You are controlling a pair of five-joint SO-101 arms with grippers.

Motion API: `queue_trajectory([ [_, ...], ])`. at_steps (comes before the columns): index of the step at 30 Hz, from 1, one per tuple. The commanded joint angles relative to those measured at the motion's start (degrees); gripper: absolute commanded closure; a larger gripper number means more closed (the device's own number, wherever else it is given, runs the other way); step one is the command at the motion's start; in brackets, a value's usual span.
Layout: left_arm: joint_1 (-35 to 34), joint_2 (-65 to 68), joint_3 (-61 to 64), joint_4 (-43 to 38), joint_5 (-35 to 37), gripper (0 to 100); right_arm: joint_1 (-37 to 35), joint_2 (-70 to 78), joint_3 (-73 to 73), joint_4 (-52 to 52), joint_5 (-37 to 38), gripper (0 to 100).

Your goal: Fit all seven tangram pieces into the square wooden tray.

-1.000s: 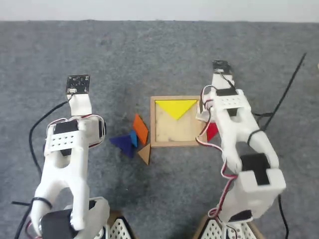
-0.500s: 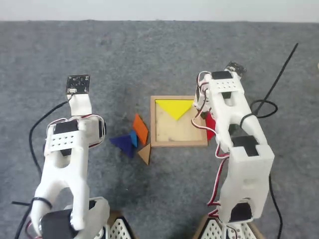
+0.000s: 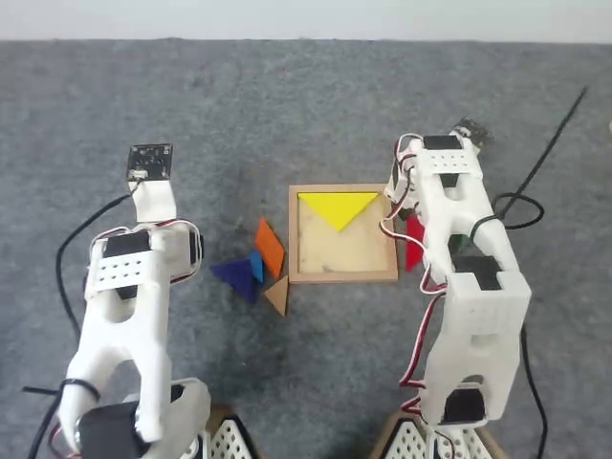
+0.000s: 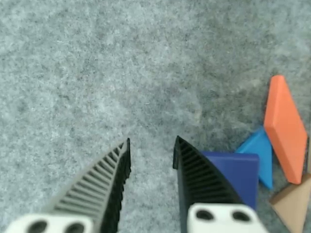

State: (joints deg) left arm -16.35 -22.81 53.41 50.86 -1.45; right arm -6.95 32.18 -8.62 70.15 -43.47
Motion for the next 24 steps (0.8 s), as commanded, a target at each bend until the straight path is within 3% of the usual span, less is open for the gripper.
queue_trajectory([
  [1, 0.18, -0.62, -0.48, 0.62, 0.53, 86, 0.22, -0.22, -1.67, -0.75, -0.53, 61.9],
  [7, 0.18, -0.62, -0.66, 0.53, 0.53, 86, 3.47, -0.13, 0.79, 1.45, -0.70, 62.0],
  [14, 0.09, -0.62, -0.66, 0.70, 0.53, 86, -1.54, -0.13, 1.58, 1.71, -5.01, 62.2],
  [21, 0.09, -0.62, -0.66, 0.70, 0.53, 86, -1.01, -0.13, 1.49, 3.21, -5.10, 81.5],
  [24, 0.09, -0.62, -0.66, 0.70, 0.53, 86, 1.01, -0.22, 1.32, 3.21, -5.10, 80.0],
])
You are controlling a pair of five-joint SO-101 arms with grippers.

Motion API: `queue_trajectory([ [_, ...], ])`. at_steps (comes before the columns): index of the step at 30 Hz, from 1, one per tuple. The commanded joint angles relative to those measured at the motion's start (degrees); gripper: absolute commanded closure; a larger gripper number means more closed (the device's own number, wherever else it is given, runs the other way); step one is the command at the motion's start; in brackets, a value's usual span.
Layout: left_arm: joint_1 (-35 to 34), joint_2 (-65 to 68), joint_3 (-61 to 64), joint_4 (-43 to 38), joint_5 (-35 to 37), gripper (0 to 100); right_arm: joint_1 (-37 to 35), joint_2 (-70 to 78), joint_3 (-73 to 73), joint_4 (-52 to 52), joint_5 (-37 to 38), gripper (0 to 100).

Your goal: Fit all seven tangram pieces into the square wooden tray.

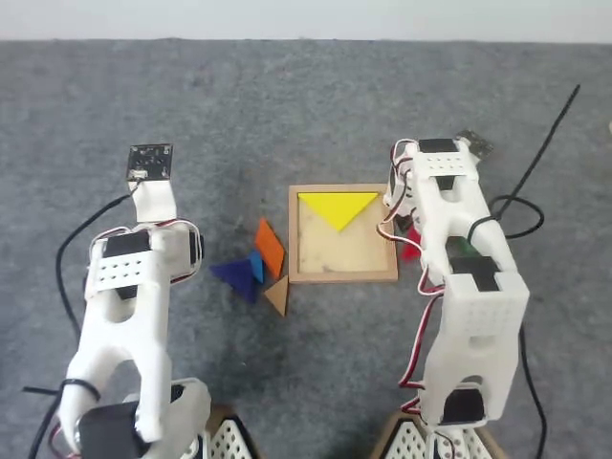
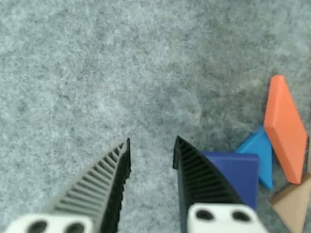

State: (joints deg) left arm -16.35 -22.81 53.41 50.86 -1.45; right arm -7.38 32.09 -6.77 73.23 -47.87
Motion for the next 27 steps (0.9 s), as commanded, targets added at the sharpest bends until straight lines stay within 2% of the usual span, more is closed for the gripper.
queue_trajectory([
  [1, 0.09, -0.62, -0.66, 0.70, 0.53, 86, 2.15, -0.13, -0.53, 0.04, -0.88, 78.3],
  [7, 0.09, -0.62, -0.66, 0.44, 0.53, 86, 3.30, -0.13, -2.02, -1.54, -1.32, 69.0],
  [12, 0.09, -0.62, -0.57, 0.44, 0.53, 86, 5.76, -0.48, -2.64, -5.05, -5.54, 69.6],
  [24, 0.18, -0.62, -0.66, 0.44, 0.53, 86, 7.08, -0.22, -3.52, -12.35, -6.24, 65.5],
  [27, 0.18, -0.62, -0.66, 0.44, 0.53, 86, 6.90, -0.13, -3.25, -13.49, -9.41, 65.6],
])
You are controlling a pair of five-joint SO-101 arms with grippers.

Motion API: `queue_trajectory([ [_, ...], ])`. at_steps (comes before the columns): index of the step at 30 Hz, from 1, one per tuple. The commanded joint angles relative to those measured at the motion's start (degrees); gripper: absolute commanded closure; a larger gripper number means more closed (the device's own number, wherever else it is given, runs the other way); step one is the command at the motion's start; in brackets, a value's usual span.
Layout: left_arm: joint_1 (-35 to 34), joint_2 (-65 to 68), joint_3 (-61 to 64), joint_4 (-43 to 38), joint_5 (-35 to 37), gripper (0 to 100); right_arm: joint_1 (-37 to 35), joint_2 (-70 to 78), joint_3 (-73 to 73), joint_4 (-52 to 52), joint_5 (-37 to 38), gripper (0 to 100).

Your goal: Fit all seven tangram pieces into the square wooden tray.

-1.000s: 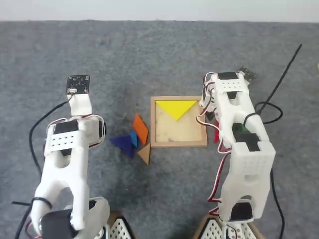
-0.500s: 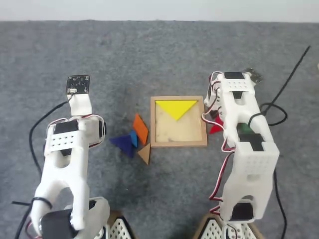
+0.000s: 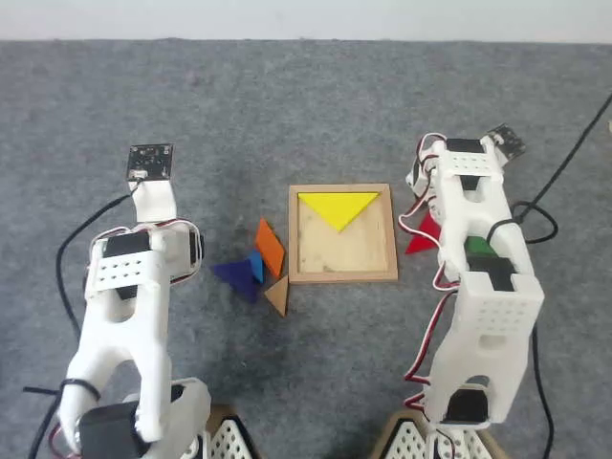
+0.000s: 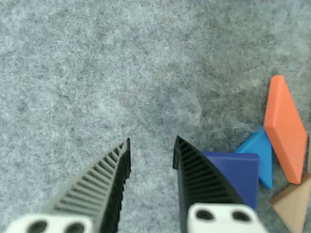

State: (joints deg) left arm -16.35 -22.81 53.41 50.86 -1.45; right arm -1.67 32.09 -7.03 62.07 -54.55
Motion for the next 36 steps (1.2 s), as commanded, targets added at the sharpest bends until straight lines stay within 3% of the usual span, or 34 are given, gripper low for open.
queue_trajectory([
  [1, 0.18, -0.62, -0.66, 0.44, 0.53, 86, 1.19, -0.13, -2.99, -2.33, -3.60, 65.6],
  [10, 0.18, -0.62, -0.66, 0.53, 0.53, 86, 1.36, -0.13, -1.85, -1.71, -3.78, 66.7],
  [14, 0.18, -0.62, -0.66, 0.62, 0.53, 86, 1.45, -0.13, -0.97, -1.71, -3.69, 78.6],
  [18, 0.18, -0.62, -0.57, 0.70, 0.53, 86, 1.45, -0.13, -0.97, -1.71, 1.58, 90.5],
  [25, 0.09, -0.62, -0.48, 0.70, 0.53, 86, 1.27, -0.31, -0.97, -1.63, 3.25, 92.9],
  [27, 0.09, -0.62, -0.48, 0.70, 0.53, 86, 1.80, -0.66, -1.41, -1.63, 7.91, 92.9],
  [32, 0.09, -0.62, -0.48, 0.62, 0.53, 86, 4.70, -0.22, -7.12, 1.10, 29.01, 93.3],
  [36, 0.09, -0.62, -0.48, 0.62, 0.53, 86, 6.37, -1.36, -14.07, 8.04, 30.59, 92.9],
])
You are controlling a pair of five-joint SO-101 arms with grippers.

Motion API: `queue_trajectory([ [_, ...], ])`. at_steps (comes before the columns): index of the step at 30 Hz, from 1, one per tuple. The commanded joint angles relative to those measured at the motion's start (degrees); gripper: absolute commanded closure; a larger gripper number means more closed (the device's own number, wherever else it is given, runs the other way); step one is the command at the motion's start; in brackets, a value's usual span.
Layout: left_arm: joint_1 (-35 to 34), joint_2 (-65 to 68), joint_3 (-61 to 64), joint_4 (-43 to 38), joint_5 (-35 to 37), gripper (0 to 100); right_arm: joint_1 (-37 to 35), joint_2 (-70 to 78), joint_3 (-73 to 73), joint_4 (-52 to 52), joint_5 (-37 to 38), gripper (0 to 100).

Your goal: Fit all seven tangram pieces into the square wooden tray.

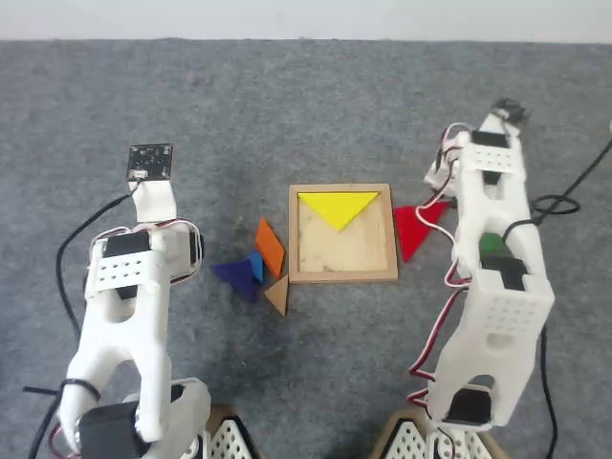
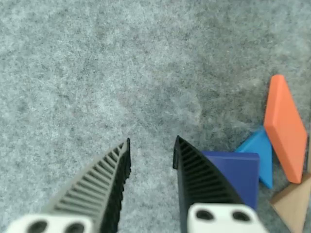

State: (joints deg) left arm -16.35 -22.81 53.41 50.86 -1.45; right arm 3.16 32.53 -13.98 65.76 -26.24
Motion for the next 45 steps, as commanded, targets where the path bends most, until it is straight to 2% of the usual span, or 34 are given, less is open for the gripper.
queue_trajectory([
  [1, 0.09, -0.62, -0.48, 0.62, 0.53, 86, 1.54, -2.33, -9.32, 6.46, 2.46, 92.9],
  [3, 0.09, -0.62, -0.48, 0.70, 0.53, 86, 1.01, -3.38, -13.19, 10.07, 3.16, 92.9],
  [5, 0.09, -0.62, -0.48, 0.70, 0.53, 86, -1.19, -4.44, -15.47, 13.76, 8.26, 92.9],
  [8, 0.09, -0.62, -0.48, 0.44, 0.53, 86, -8.84, -4.18, -15.03, 17.89, 12.75, 92.9],
  [11, 0.09, -0.62, -0.48, 0.62, 0.53, 86, -15.34, -1.80, -12.84, 18.33, 12.57, 92.8],
  [15, 0.09, -0.62, -0.48, 0.70, 0.53, 86, -18.24, 1.89, -10.20, 14.90, 11.16, 92.8],
  [19, 0.09, -0.62, -0.48, 0.62, 0.53, 86, -17.36, 5.23, -10.11, 14.64, 9.85, 92.8],
  [24, 0.09, -0.62, -0.48, 0.53, 0.53, 86, -12.09, 7.69, -9.85, 15.08, 9.93, 93.1],
  [28, 0.09, -0.62, -0.48, 0.44, 0.53, 86, -9.10, 7.78, -9.85, 15.08, 12.75, 93.2],
  [40, 0.09, -0.62, -0.40, 0.44, 0.53, 86, -6.99, 5.58, -10.29, 16.66, 14.95, 93.1],
  [45, 0.09, -0.62, -0.40, 0.44, 0.53, 86, -3.74, -3.82, -7.30, 16.04, 5.27, 92.8],
])
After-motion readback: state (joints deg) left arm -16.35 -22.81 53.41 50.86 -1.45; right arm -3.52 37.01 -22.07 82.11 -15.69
